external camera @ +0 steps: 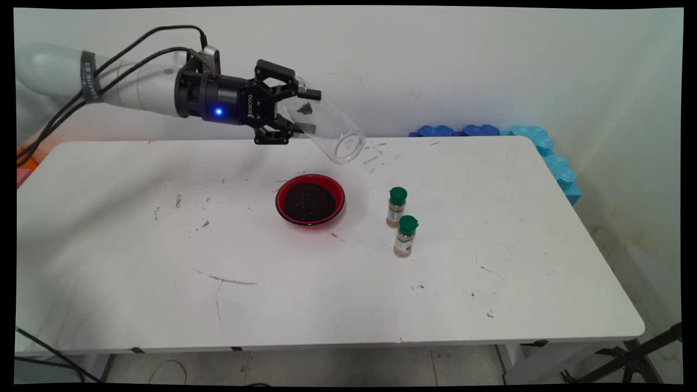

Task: Pour the black seasoning powder in the red bowl

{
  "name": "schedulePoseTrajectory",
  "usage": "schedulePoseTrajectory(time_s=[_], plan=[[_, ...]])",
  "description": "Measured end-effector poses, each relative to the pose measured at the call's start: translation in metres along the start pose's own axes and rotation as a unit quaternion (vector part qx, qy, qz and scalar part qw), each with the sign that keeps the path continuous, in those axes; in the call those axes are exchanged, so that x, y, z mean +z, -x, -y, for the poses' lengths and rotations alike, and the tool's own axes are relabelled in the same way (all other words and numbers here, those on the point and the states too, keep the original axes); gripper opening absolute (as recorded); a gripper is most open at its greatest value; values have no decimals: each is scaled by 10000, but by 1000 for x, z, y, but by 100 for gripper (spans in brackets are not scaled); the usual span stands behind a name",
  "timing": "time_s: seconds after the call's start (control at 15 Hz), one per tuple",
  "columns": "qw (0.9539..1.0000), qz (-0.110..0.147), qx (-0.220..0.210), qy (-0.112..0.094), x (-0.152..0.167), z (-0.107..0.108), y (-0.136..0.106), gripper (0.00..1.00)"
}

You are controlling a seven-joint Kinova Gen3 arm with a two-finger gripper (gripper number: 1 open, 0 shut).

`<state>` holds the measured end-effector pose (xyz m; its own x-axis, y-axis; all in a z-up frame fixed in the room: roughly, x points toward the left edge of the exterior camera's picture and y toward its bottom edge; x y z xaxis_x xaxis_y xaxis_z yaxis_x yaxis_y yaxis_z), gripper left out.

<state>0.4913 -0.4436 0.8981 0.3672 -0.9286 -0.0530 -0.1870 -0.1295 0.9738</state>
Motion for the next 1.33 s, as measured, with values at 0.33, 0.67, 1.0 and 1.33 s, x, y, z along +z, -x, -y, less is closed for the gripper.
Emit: schedulePoseTrajectory(time_s=[0.33, 0.67, 1.0, 1.33], plan=[[9926, 127, 1203, -72, -7, -11, 9, 0], [9659, 273, 2565, -206, -14, -21, 18, 0], [9213, 419, 3849, -363, -18, -29, 28, 0], [8584, 578, 5070, -529, -21, -35, 43, 0]])
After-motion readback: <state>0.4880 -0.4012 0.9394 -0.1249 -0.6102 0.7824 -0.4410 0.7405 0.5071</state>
